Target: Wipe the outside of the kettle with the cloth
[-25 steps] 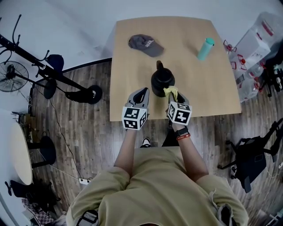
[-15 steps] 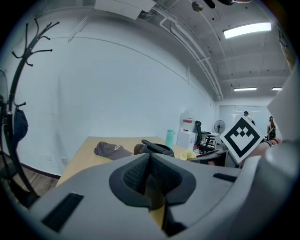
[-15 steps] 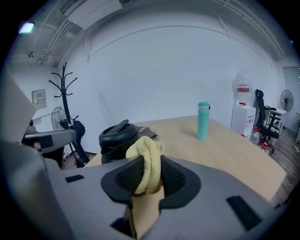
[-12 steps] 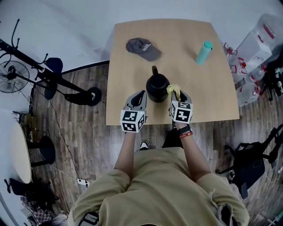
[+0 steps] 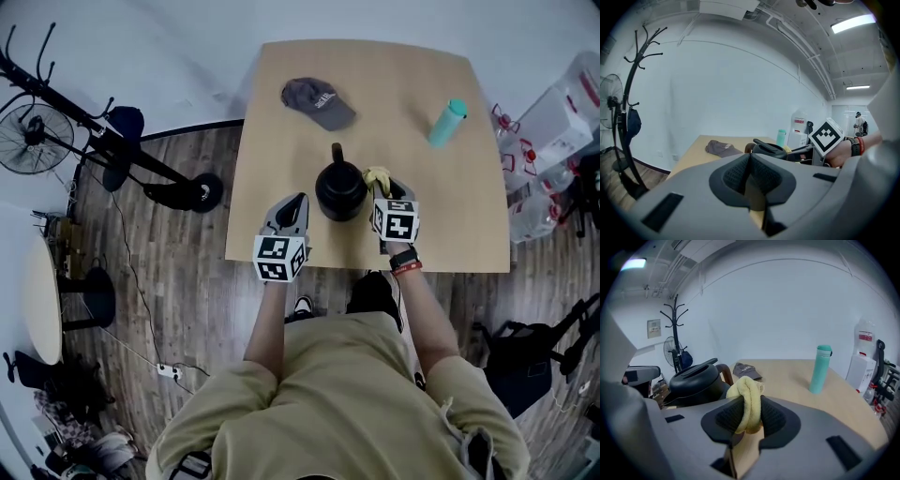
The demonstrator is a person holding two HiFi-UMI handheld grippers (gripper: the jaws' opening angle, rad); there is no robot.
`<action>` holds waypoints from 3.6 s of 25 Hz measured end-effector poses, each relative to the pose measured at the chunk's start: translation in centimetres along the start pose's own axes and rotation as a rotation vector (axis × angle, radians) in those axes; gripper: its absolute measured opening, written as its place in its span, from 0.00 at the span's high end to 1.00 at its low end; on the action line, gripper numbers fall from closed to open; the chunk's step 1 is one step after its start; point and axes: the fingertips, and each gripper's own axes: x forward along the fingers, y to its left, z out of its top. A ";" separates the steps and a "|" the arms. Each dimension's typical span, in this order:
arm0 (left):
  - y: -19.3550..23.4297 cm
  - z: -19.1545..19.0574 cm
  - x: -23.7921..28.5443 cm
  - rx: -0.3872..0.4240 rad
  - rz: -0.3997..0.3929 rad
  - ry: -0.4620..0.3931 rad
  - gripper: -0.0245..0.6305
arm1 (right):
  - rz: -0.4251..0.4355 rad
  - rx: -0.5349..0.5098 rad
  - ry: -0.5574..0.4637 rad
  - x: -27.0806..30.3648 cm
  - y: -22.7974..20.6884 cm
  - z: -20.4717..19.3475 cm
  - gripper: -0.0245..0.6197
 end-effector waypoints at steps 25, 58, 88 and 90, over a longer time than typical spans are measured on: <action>3.4 -1.3 -6.6 0.047 -0.157 0.034 0.93 | -0.077 0.264 -0.070 -9.6 11.8 -4.9 0.78; 8.1 -2.5 -9.6 0.031 -0.147 0.041 0.93 | -0.114 0.346 -0.036 -0.5 20.3 -3.8 0.78; 0.4 -2.7 -5.4 0.060 -0.199 0.057 0.93 | -0.079 0.317 -0.048 -6.2 13.0 -6.3 0.78; -0.2 -2.8 -5.1 0.061 -0.203 0.059 0.93 | -0.093 0.320 -0.048 -6.5 12.0 -6.5 0.78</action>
